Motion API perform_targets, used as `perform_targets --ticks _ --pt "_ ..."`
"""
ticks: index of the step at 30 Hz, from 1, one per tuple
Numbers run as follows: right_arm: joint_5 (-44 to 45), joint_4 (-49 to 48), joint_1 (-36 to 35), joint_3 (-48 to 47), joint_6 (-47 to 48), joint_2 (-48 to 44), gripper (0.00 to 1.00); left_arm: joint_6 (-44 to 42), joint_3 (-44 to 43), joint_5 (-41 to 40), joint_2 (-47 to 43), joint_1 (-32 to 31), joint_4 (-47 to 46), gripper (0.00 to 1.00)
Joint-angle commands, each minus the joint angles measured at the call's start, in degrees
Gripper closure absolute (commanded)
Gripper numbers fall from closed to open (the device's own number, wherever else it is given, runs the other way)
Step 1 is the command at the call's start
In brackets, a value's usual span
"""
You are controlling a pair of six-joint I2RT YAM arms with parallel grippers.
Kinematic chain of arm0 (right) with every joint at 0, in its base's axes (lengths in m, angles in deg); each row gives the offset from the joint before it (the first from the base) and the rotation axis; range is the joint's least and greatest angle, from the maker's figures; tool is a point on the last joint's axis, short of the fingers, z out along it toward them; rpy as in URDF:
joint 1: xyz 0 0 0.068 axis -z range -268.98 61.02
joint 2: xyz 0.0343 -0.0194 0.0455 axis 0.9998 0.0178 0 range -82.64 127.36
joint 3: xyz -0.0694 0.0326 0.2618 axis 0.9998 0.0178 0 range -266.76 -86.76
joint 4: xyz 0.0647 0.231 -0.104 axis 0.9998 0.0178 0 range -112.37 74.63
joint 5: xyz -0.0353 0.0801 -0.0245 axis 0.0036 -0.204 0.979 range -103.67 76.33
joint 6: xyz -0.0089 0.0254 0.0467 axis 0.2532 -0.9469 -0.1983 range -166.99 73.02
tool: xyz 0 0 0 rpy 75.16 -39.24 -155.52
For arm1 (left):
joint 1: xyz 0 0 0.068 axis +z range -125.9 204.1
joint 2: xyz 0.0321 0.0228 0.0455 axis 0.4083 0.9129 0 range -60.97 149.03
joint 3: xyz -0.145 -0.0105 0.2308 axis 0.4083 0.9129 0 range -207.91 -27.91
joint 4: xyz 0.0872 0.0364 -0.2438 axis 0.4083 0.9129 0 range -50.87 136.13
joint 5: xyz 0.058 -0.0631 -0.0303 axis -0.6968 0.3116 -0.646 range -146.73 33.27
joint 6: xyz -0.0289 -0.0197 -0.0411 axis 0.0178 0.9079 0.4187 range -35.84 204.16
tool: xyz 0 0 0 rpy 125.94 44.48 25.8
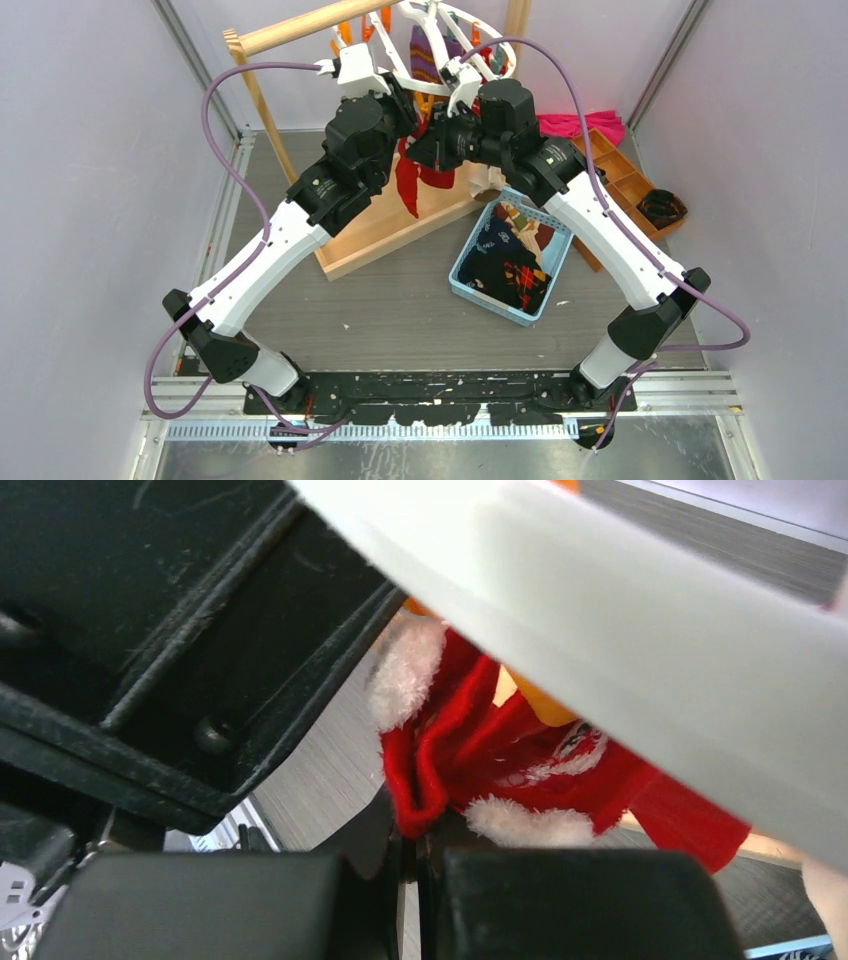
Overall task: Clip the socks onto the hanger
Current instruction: Clamp the sock onto the hanger.
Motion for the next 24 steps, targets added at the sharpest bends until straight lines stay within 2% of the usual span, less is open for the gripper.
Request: perform_targets --ticks 1,24 --pt "-2.21 -1.33 -0.55 -1.42 1.50 -0.46 0.99 0.48 -2.32 0.08 -2.16 0.04 -1.48 1.00" --pt "-0.55 -0.66 -0.55 -0.18 3.32 -1.40 0.99 0.83 -1.54 0.41 -3.19 0.08 -1.54 1.00"
